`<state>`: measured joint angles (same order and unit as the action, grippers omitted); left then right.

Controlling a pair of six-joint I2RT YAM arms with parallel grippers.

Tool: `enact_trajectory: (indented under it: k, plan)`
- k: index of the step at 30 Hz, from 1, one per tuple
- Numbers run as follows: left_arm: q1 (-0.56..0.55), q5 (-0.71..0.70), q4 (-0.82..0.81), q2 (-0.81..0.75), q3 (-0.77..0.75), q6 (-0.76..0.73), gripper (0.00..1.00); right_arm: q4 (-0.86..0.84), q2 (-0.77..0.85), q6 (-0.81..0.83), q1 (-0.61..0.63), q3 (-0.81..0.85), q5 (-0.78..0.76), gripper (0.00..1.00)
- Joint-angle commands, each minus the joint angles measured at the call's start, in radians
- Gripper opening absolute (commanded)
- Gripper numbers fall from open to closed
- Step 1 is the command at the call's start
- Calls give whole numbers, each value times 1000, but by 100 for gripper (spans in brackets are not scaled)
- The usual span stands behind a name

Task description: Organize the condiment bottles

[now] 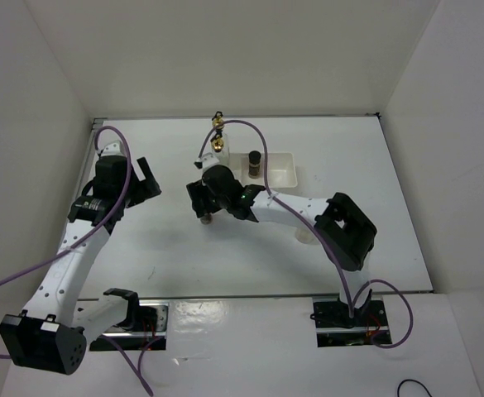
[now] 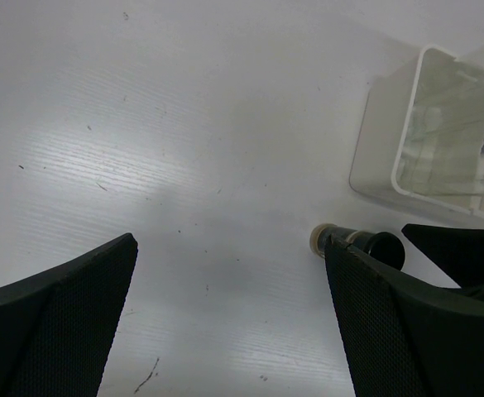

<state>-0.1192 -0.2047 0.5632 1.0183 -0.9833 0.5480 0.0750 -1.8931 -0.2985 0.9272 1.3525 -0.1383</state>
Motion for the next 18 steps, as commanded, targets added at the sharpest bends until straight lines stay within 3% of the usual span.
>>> enact_trajectory:
  k: [1, 4, 10, 13, 18]
  plan:
    - [6, -18, -9, -18, 6, -25, 100, -12, -21, -2, 7, 54, -4, 78]
    - [6, -18, -9, -18, 6, -25, 100, -12, -34, -2, 7, 65, 5, 74]
    - [6, -18, -9, -18, 6, -25, 100, -3, -43, -2, 7, 74, -4, 41]
    - [6, -27, -9, -18, 6, -25, 100, 31, -43, -13, 7, 74, -4, 33]
    - [6, -38, -9, -27, 6, -25, 100, 123, 101, -54, 7, -9, -4, 22]
